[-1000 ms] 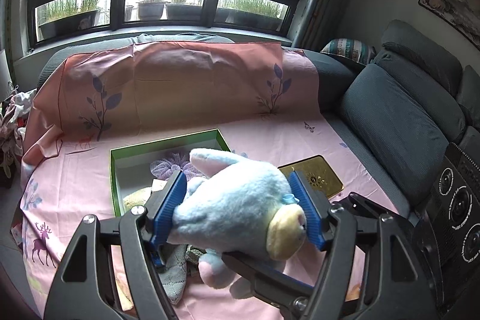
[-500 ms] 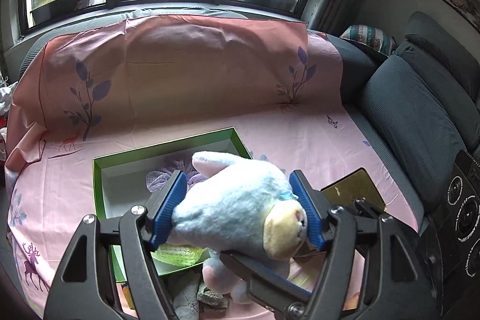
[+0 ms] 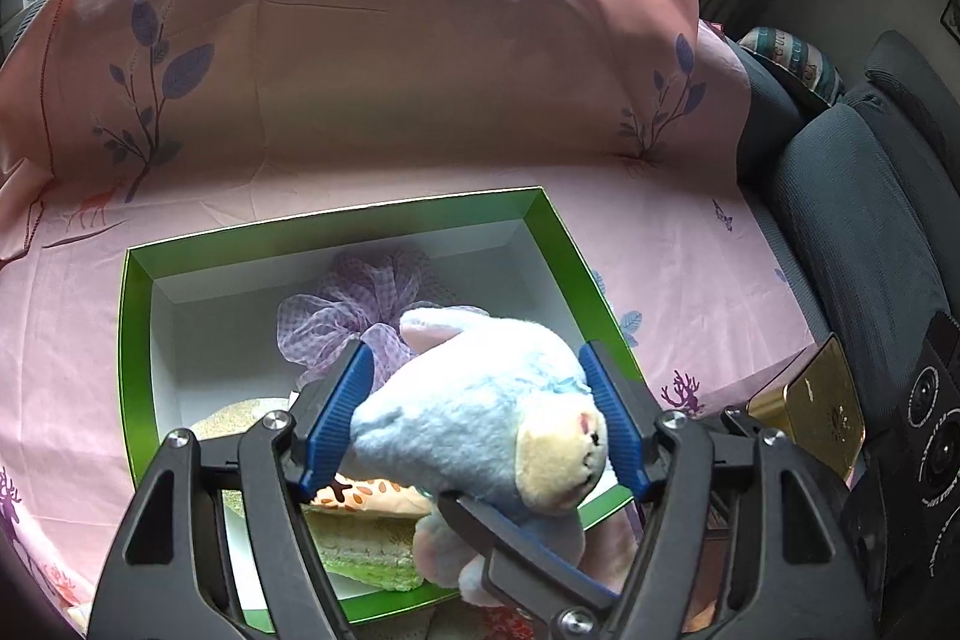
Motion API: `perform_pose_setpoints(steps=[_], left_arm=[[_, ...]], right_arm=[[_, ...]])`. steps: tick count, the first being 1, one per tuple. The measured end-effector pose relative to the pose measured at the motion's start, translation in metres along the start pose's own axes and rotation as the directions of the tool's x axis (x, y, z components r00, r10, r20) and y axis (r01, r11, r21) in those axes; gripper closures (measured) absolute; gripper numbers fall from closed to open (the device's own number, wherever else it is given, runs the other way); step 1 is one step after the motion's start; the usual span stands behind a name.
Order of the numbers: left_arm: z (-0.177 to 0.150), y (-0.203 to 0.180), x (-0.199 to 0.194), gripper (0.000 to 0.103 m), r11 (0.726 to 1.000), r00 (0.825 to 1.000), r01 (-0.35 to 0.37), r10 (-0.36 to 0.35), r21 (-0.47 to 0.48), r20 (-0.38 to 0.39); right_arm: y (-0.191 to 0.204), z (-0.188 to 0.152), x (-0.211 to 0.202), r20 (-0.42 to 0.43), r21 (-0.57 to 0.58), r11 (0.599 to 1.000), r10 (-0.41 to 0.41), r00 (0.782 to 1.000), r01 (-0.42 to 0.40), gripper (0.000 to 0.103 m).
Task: Organize soft objects
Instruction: 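Lower the plush toy into the box and open the left gripper, then move the left gripper to the colourful Tempo tissue pack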
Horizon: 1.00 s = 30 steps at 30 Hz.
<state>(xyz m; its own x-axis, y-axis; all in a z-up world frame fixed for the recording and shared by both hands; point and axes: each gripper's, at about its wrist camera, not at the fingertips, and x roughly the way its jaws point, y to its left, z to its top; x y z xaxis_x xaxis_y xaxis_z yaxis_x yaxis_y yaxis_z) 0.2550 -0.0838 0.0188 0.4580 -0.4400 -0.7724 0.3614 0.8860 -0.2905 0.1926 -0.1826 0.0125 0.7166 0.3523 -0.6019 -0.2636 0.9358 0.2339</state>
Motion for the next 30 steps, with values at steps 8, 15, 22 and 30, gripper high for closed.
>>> perform_pose_setpoints(steps=[8, 15, 22, 30], left_arm=[[-0.002, 0.008, 0.005, 0.024, 0.998, 1.0, -0.026, 0.026, -0.049, -0.001], [-0.01, 0.014, -0.016, 0.016, 0.996, 0.998, -0.061, 0.062, -0.065, 0.022], [-0.03, 0.018, -0.047, 0.001, 0.994, 0.996, -0.079, 0.082, -0.078, 0.029], [-0.066, 0.022, -0.102, 0.001, 0.991, 0.992, -0.099, 0.105, -0.085, 0.065]], right_arm=[[0.002, -0.004, 0.005, -0.041, -0.018, 0.997, -0.07, 0.997, 0.07, 0.046], [0.006, -0.008, -0.012, -0.027, -0.02, 0.995, -0.096, 0.995, 0.096, 0.04], [0.008, -0.02, -0.045, -0.017, 0.018, 0.997, -0.08, 0.997, 0.081, 0.032], [0.014, -0.046, -0.094, 0.003, 0.031, 0.997, -0.07, 0.998, 0.07, 0.031]])
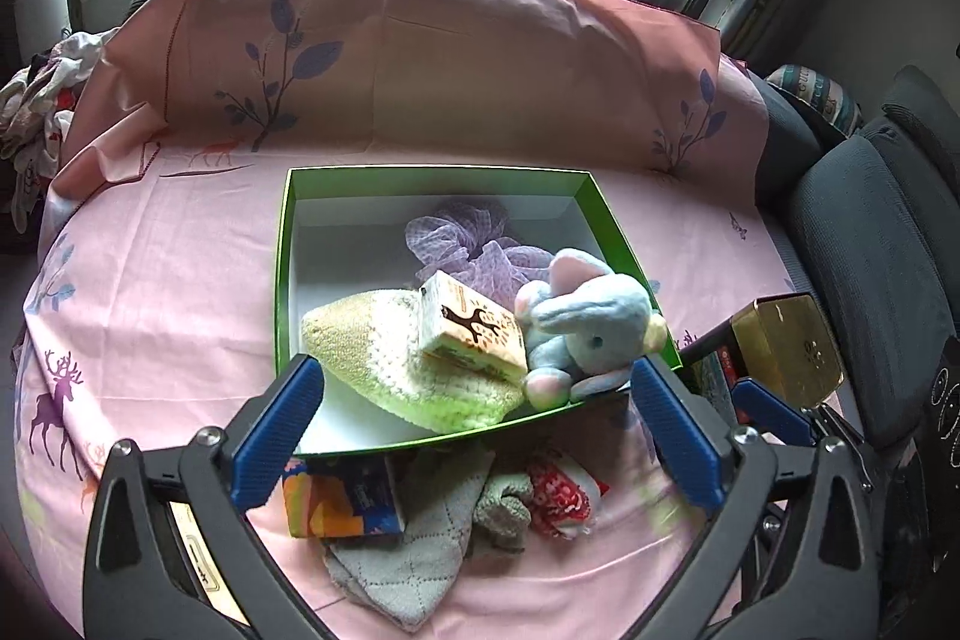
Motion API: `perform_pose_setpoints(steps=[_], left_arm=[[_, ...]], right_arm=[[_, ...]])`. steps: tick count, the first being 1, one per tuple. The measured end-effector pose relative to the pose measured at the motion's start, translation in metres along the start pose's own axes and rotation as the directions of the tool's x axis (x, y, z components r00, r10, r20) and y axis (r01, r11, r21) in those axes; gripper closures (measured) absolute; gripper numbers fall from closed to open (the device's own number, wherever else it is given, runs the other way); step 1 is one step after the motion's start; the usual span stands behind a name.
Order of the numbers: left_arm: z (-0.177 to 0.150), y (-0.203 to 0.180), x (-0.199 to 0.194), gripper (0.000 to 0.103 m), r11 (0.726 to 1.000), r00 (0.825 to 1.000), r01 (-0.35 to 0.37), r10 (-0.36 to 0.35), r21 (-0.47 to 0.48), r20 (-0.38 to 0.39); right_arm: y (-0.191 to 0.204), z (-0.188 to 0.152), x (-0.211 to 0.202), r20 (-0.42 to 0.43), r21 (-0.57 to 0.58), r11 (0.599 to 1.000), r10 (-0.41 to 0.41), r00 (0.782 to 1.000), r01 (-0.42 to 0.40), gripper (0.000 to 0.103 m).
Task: Organize soft objects
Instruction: 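Move the left gripper to the colourful Tempo tissue pack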
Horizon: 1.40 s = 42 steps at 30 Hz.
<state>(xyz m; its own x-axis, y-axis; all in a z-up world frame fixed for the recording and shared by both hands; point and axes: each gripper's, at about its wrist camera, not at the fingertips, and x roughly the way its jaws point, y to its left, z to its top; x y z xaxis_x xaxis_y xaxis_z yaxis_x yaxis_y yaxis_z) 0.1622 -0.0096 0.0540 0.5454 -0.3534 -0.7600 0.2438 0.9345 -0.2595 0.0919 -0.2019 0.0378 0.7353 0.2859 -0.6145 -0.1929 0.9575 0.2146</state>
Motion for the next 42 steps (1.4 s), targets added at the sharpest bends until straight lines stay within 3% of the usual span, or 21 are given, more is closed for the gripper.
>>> perform_pose_setpoints(steps=[9, 15, 17, 23, 32, 42], left_arm=[[-0.07, 0.021, -0.039, 0.001, 0.993, 0.994, -0.102, 0.1, -0.057, -0.041], [-0.112, 0.045, -0.055, 0.001, 0.986, 0.998, -0.054, 0.051, -0.158, -0.022], [-0.126, 0.049, -0.057, 0.001, 0.982, 0.998, -0.066, 0.063, -0.176, -0.021], [-0.167, 0.039, -0.046, 0.001, 0.985, 0.99, -0.123, 0.114, -0.121, -0.078], [-0.178, 0.013, -0.045, 0.001, 0.99, 0.989, -0.139, 0.137, -0.039, -0.057], [-0.171, 0.014, -0.042, 0.001, 0.991, 0.992, -0.127, 0.126, -0.036, -0.027]], right_arm=[[0.008, -0.05, -0.033, -0.051, -0.006, 1.0, 0.006, 0.999, -0.006, 0.03], [0.008, -0.089, -0.041, -0.083, 0.003, 1.0, 0.005, 0.997, -0.005, 0.03], [0.007, -0.098, -0.043, -0.087, 0.021, 1.0, 0.015, 0.996, -0.013, 0.03], [0.005, -0.125, -0.045, -0.126, 0.06, 0.998, -0.007, 0.992, 0.015, 0.03], [0.009, -0.131, -0.05, -0.123, 0.044, 0.998, -0.028, 0.992, 0.034, 0.03], [0.014, -0.126, -0.043, -0.106, 0.039, 0.998, -0.043, 0.993, 0.047, 0.03]])
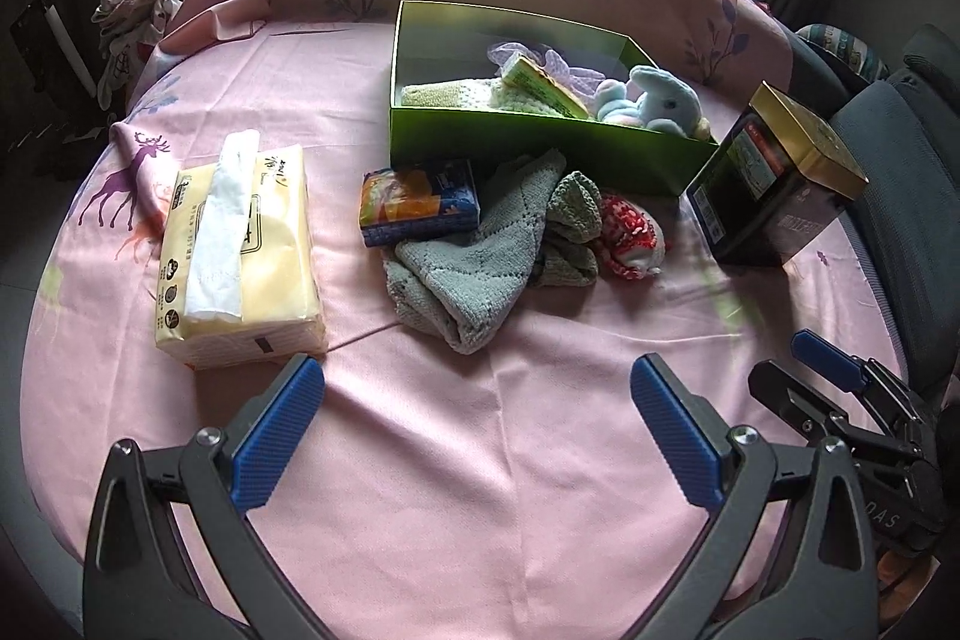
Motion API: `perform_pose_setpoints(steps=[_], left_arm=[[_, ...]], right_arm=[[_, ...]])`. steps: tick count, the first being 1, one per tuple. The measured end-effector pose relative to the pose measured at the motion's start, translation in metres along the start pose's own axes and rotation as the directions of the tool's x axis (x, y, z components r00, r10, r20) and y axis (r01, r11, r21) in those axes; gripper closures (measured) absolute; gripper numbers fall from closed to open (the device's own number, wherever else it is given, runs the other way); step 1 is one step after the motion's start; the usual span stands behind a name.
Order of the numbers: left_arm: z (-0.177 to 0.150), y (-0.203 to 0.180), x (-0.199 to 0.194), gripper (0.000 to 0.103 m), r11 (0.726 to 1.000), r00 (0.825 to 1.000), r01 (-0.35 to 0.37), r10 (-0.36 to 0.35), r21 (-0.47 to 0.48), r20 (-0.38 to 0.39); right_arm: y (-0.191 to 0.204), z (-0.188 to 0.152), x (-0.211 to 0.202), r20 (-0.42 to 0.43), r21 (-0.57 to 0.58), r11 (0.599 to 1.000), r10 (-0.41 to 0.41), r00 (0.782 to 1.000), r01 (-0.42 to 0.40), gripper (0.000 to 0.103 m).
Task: Organize soft objects
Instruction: 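Move the left gripper to the colourful Tempo tissue pack, then grasp the Tempo tissue pack with the left gripper and lift it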
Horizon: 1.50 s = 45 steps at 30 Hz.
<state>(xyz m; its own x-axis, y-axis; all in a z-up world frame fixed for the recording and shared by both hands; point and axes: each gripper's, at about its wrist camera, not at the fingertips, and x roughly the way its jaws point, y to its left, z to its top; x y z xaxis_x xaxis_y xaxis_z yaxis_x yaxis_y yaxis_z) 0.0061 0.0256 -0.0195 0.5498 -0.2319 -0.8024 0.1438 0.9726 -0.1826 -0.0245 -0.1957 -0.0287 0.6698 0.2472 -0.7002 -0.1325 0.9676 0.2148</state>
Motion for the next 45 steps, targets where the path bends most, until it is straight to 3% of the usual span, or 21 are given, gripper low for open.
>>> perform_pose_setpoints(steps=[7, 13, 17, 21, 25, 32, 37, 40, 42, 45], left_arm=[[0.009, 0.015, 0.012, 0.001, 0.999, 1.0, 0.026, -0.025, -0.045, 0.004], [0.025, 0.023, 0.017, 0.001, 0.992, 0.994, 0.112, -0.111, -0.064, 0.018], [0.047, 0.04, 0.022, 0.001, 0.968, 0.976, 0.216, -0.213, -0.128, 0.04], [0.068, 0.054, 0.039, 0.001, 0.957, 0.975, 0.22, -0.224, -0.19, 0.004], [0.078, 0.065, 0.059, 0.001, 0.929, 0.958, 0.264, -0.283, -0.259, -0.038], [0.092, 0.066, 0.082, 0.002, 0.95, 0.971, 0.193, -0.221, -0.247, -0.09], [0.096, 0.068, 0.093, 0.005, 0.958, 0.973, 0.18, -0.207, -0.224, -0.102], [0.1, 0.069, 0.099, 0.014, 0.961, 0.974, 0.169, -0.196, -0.219, -0.112], [0.1, 0.069, 0.106, 0.026, 0.962, 0.969, 0.163, -0.198, -0.22, -0.147], [0.1, 0.065, 0.107, 0.026, 0.972, 0.971, 0.151, -0.18, -0.181, -0.159]], right_arm=[[0.014, 0.003, 0.013, -0.014, -0.042, 0.999, -0.009, 1.0, 0.009, 0.03], [0.025, 0.009, 0.019, 0.021, -0.059, 0.998, -0.008, 1.0, 0.009, 0.03], [0.037, 0.018, 0.025, 0.061, -0.08, 0.996, 0.038, 0.997, -0.033, 0.03], [0.054, 0.028, 0.044, 0.043, -0.124, 0.988, 0.098, 0.994, -0.092, 0.03], [0.074, 0.039, 0.058, 0.05, -0.176, 0.974, 0.156, 0.986, -0.145, 0.03], [0.096, 0.055, 0.092, 0.028, -0.24, 0.953, 0.199, 0.98, -0.187, 0.031], [0.106, 0.057, 0.118, -0.015, -0.285, 0.936, 0.211, 0.977, -0.206, 0.037], [0.109, 0.059, 0.13, -0.05, -0.303, 0.921, 0.239, 0.97, -0.243, 0.05], [0.107, 0.061, 0.134, -0.043, -0.302, 0.927, 0.219, 0.975, -0.221, 0.05], [0.099, 0.063, 0.143, -0.072, -0.275, 0.932, 0.224, 0.972, -0.235, 0.05]])
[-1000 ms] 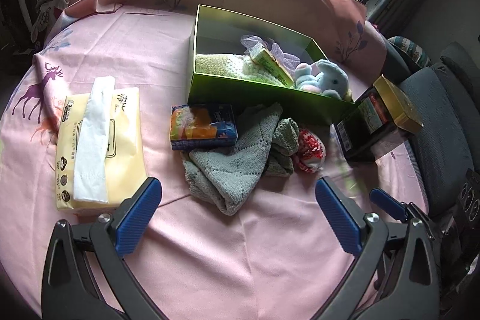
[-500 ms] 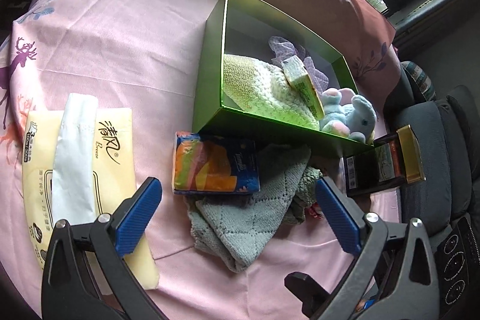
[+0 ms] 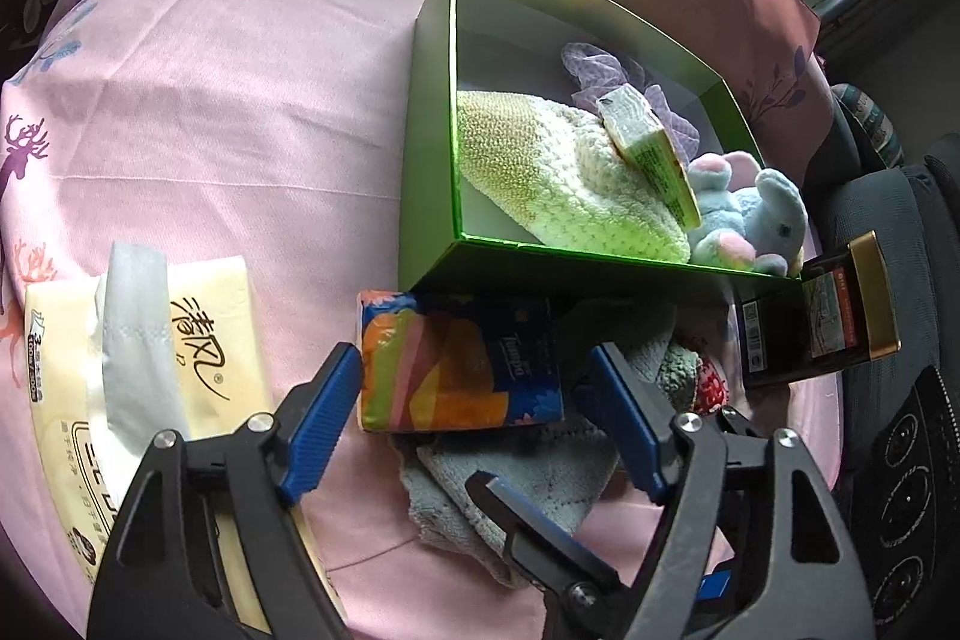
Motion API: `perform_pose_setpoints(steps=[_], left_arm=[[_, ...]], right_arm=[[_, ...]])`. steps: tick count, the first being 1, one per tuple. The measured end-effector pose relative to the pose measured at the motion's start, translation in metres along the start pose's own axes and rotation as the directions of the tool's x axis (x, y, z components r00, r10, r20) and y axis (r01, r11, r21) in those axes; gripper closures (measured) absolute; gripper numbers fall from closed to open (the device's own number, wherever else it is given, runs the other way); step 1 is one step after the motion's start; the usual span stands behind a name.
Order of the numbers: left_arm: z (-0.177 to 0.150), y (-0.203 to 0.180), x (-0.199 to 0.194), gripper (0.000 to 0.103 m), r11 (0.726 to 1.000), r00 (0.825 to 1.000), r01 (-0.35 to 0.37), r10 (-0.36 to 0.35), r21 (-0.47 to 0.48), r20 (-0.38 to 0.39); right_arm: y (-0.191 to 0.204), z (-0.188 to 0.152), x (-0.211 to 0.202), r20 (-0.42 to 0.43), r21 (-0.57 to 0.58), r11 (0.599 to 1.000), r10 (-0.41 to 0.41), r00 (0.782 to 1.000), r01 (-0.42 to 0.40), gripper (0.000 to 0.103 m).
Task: Organize soft objects
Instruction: 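Grasp the Tempo tissue pack with the left gripper and lift it, then carry the Tempo pack over the green box with the left gripper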
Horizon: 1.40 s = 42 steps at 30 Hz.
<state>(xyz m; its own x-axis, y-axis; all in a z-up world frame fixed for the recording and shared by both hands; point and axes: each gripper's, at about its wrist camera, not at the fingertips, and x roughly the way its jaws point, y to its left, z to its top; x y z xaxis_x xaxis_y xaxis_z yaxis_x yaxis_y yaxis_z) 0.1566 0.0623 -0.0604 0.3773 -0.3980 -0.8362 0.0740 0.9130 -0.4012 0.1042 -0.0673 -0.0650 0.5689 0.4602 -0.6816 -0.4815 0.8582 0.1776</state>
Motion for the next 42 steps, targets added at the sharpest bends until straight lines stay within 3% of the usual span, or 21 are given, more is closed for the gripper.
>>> perform_pose_setpoints(steps=[4, 9, 13, 14, 16, 29, 42], left_arm=[[0.004, 0.005, 0.002, 0.026, 1.0, 0.999, 0.011, -0.012, -0.018, -0.037], [0.003, -0.007, 0.015, 0.027, 0.995, 0.992, -0.082, 0.086, 0.056, -0.087], [0.002, 0.0, 0.008, 0.029, 0.999, 0.998, -0.029, 0.031, 0.034, -0.062], [0.001, 0.003, 0.006, 0.036, 0.999, 0.998, -0.029, 0.031, 0.032, -0.055], [0.0, 0.005, 0.0, 0.039, 1.0, 0.999, -0.016, 0.017, 0.023, -0.044], [-0.037, -0.038, -0.075, 0.039, 0.995, 0.994, 0.042, -0.051, 0.095, 0.098], [-0.092, -0.106, -0.07, 0.039, 0.977, 0.995, 0.05, -0.066, 0.207, 0.07]], right_arm=[[-0.003, 0.0, 0.012, -0.03, -0.007, 1.0, -0.008, 1.0, 0.008, 0.05], [-0.004, 0.004, 0.022, -0.042, 0.003, 1.0, -0.002, 0.999, 0.002, 0.05], [-0.006, 0.001, 0.018, -0.021, 0.0, 1.0, -0.006, 1.0, 0.006, 0.058], [-0.006, 0.001, 0.016, -0.012, -0.006, 1.0, -0.011, 1.0, 0.011, 0.06], [-0.004, 0.001, 0.012, 0.008, -0.008, 1.0, -0.015, 1.0, 0.015, 0.062], [0.022, -0.003, -0.075, 0.167, -0.016, 0.999, -0.043, 0.985, 0.046, 0.064], [0.002, -0.057, -0.138, 0.193, 0.061, 0.994, -0.096, 0.976, 0.086, 0.064]])
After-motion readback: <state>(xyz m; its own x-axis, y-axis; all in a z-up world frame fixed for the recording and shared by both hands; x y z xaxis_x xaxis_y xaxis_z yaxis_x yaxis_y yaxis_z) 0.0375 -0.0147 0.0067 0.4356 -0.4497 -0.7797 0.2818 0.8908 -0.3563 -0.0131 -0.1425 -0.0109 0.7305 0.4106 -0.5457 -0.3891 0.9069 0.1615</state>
